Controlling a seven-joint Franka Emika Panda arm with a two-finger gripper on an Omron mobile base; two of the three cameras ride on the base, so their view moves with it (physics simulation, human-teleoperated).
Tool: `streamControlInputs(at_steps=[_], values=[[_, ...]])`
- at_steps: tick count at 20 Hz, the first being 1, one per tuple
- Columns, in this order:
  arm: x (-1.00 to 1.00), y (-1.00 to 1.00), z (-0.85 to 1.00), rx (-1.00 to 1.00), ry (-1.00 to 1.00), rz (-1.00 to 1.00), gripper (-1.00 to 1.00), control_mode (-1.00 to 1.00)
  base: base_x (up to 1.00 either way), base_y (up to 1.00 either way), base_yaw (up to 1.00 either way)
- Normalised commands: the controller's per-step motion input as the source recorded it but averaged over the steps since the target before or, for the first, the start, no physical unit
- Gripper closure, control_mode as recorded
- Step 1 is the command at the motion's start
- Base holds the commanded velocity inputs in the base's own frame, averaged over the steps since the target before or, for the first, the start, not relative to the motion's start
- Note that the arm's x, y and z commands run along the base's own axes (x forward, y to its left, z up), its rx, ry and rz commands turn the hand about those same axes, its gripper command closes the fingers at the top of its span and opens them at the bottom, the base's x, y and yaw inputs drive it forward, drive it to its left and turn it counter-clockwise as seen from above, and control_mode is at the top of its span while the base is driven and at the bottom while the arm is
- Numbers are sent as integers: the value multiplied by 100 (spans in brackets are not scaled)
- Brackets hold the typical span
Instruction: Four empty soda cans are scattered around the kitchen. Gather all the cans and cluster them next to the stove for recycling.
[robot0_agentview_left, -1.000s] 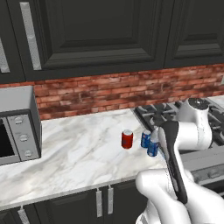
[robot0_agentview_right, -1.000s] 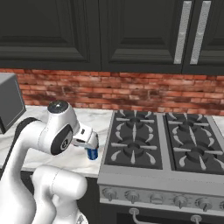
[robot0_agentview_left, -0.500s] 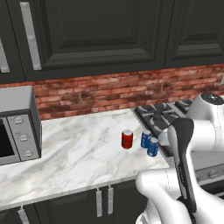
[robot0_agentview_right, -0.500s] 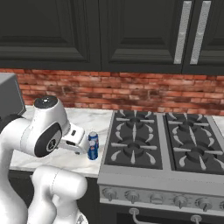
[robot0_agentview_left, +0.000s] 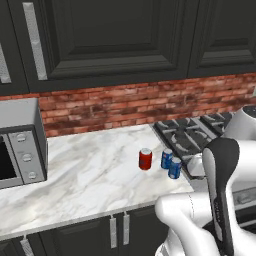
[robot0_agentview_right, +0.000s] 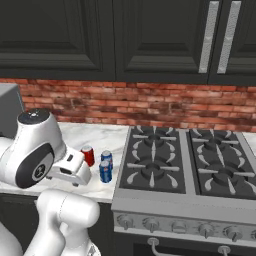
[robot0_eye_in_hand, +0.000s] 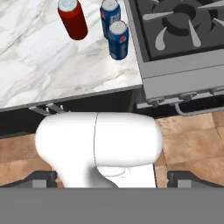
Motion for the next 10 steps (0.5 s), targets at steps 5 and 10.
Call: streamControlInputs(at_steps=[5, 10], values=[[0, 0, 0, 0, 0, 0, -100, 100, -70, 0, 0], [0, 0, 0, 0, 0, 0, -100, 100, -98, -4, 0]])
